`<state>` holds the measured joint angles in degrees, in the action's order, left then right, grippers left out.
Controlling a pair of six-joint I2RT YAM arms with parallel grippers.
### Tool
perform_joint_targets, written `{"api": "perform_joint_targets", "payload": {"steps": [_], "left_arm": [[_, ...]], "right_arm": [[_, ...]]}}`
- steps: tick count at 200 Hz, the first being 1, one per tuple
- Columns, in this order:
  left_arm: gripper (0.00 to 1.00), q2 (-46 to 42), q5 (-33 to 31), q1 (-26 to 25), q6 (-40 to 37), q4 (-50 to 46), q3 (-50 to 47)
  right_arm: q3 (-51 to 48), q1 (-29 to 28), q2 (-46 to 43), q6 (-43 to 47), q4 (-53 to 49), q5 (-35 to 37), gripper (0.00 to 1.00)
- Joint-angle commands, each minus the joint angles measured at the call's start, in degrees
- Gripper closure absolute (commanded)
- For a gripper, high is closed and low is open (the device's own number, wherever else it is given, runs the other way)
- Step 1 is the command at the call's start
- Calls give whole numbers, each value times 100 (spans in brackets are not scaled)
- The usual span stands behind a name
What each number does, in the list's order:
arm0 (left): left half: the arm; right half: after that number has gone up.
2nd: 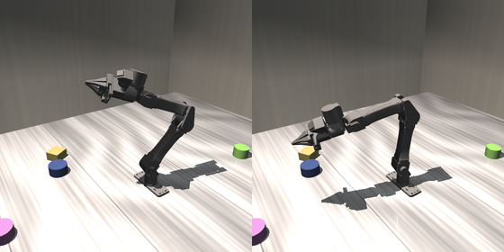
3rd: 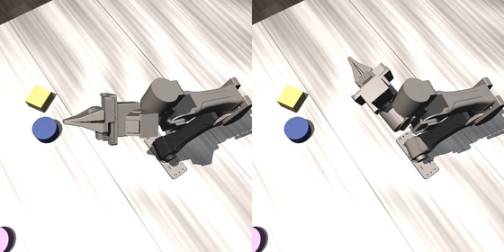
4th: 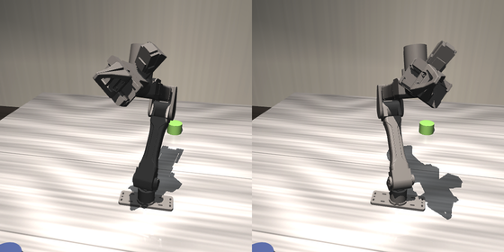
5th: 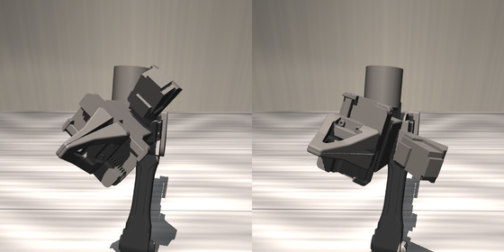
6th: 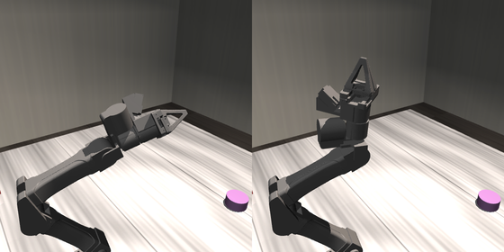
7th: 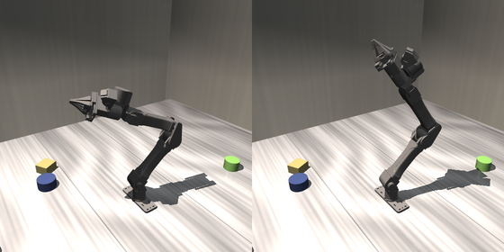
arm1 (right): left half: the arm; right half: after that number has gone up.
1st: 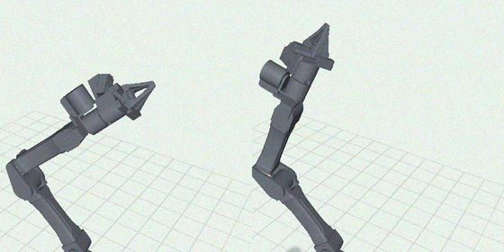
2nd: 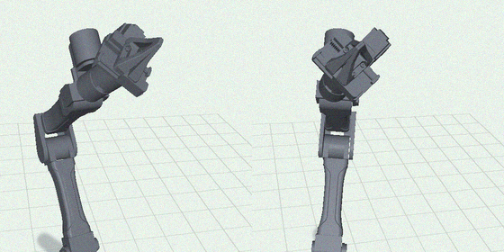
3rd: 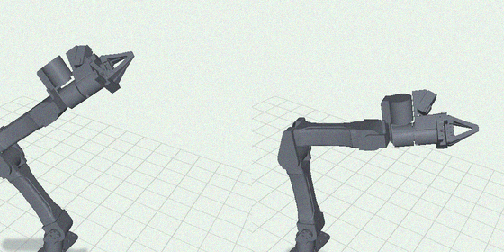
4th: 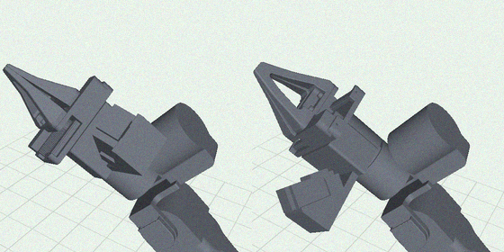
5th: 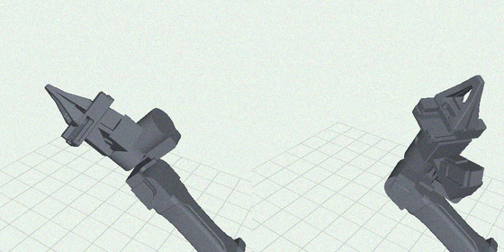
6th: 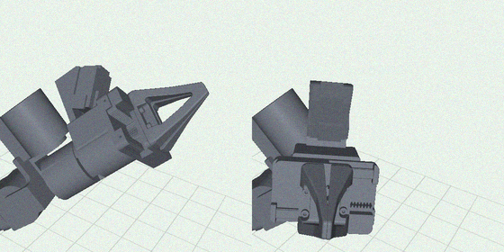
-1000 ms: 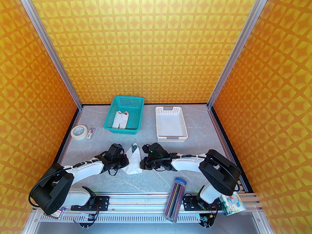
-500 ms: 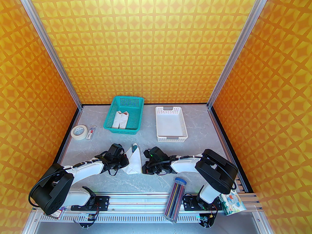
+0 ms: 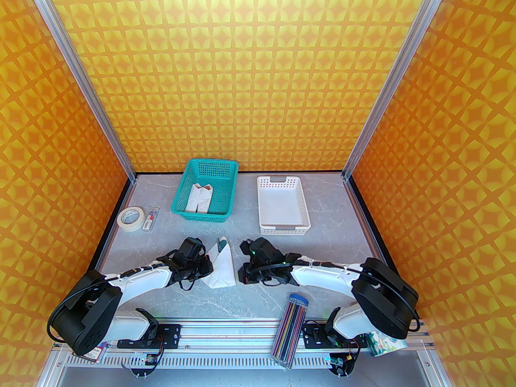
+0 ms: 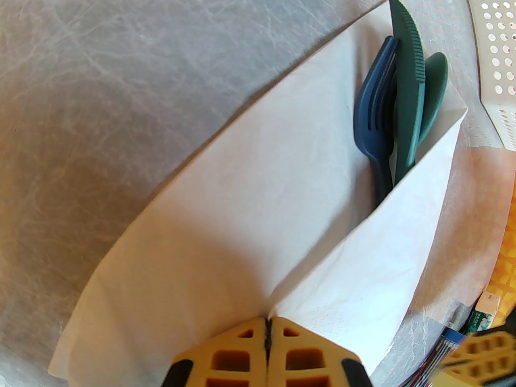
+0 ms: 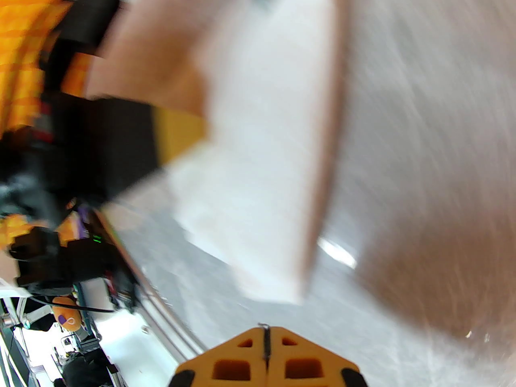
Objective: Place the utensils on the paper napkin and roll it up
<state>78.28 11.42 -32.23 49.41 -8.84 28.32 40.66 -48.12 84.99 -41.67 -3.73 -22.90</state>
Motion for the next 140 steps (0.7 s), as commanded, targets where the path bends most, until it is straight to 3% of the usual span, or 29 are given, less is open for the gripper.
{"api": "perform_joint_targets", "payload": {"steps": [1, 39, 79, 112, 140], "left_arm": [[100, 100, -355, -11, -116, -625, -41], [100, 117, -360, -22, -94, -590, -56], [100, 114, -360, -23, -107, -575, -51], [100, 83, -332, -29, -93, -573, -66], [100, 8, -320, -29, -80, -568, -91]], "right_arm": [[243, 119, 115, 161, 385, -47, 96], [1448, 35, 369, 1133, -1723, 1754, 69], [2437, -471, 1464, 1140, -2115, 2292, 41], [2911, -684, 2060, 1064, -2199, 2764, 28], [3001, -708, 2303, 1066, -2234, 2817, 27]]}}
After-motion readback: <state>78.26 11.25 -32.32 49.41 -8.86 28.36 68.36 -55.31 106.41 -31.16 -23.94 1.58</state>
